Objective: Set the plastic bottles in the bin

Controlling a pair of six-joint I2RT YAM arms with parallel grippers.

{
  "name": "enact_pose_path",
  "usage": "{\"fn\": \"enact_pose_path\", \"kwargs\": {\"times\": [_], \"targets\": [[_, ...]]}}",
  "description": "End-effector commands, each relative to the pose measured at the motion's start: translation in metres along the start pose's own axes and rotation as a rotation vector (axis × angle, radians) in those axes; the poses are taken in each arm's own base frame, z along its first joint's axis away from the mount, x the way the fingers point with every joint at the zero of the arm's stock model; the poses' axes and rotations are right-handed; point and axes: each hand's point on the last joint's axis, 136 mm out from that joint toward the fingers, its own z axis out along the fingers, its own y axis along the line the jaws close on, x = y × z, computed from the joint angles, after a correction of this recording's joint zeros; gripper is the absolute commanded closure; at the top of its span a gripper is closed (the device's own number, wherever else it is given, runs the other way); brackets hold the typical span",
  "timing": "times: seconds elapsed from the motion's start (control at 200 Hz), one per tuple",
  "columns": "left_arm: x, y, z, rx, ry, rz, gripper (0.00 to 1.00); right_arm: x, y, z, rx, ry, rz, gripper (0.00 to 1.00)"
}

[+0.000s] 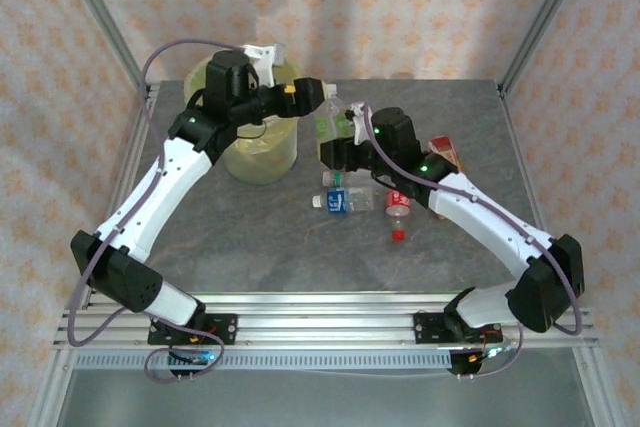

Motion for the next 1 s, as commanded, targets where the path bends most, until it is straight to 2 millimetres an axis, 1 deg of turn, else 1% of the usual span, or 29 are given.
{"fn": "enact_pose_path", "kwargs": {"times": [0.0,0.095,0.245,0.365,0.45,0.545,0.626,0.796,0.836,0.876,0.901,0.936,0.971,0.986,0.996], "targets": [[-0.008,-0.01,0.002,0.018,0.01,0.049,0.09,-0.022,0.024,-0.004,-0.075,-0.055,-0.056,0.52],[-0.007,-0.007,0.007,0.004,0.034,0.06,0.13,-0.023,0.026,-0.004,-0.081,-0.053,-0.059,0.52],[-0.005,-0.01,0.012,0.023,0.067,0.07,0.14,-0.023,0.029,-0.006,-0.089,-0.052,-0.065,0.52],[-0.004,-0.011,0.017,0.035,0.085,0.071,0.21,-0.025,0.031,-0.005,-0.099,-0.052,-0.067,0.52],[-0.003,-0.01,0.02,0.036,0.094,0.068,0.23,-0.025,0.033,-0.005,-0.102,-0.051,-0.071,0.52],[-0.002,-0.012,0.024,0.057,0.101,0.06,0.29,-0.025,0.034,-0.004,-0.101,-0.048,-0.077,0.52],[-0.001,-0.013,0.026,0.068,0.107,0.053,0.39,-0.024,0.033,-0.002,-0.096,-0.042,-0.077,0.52],[0.0,-0.012,0.026,0.064,0.106,0.054,0.69,-0.024,0.03,0.0,-0.08,-0.04,-0.075,0.51],[-0.002,-0.012,0.025,0.058,0.099,0.059,0.76,-0.025,0.029,0.001,-0.071,-0.041,-0.072,0.47],[-0.003,-0.011,0.023,0.049,0.091,0.064,0.82,-0.026,0.028,0.0,-0.063,-0.043,-0.068,0.41],[-0.004,-0.01,0.023,0.042,0.086,0.068,0.86,-0.026,0.027,0.0,-0.057,-0.044,-0.063,0.35],[-0.006,-0.009,0.021,0.031,0.076,0.076,0.91,-0.027,0.025,0.0,-0.047,-0.048,-0.058,0.25],[-0.007,-0.008,0.019,0.016,0.068,0.085,0.94,-0.028,0.025,-0.001,-0.042,-0.052,-0.052,0.19],[-0.008,-0.007,0.018,0.008,0.065,0.088,0.95,-0.029,0.025,-0.001,-0.041,-0.054,-0.052,0.13],[-0.009,-0.006,0.017,0.002,0.06,0.094,0.96,-0.029,0.025,-0.002,-0.039,-0.055,-0.051,0.07]]}}
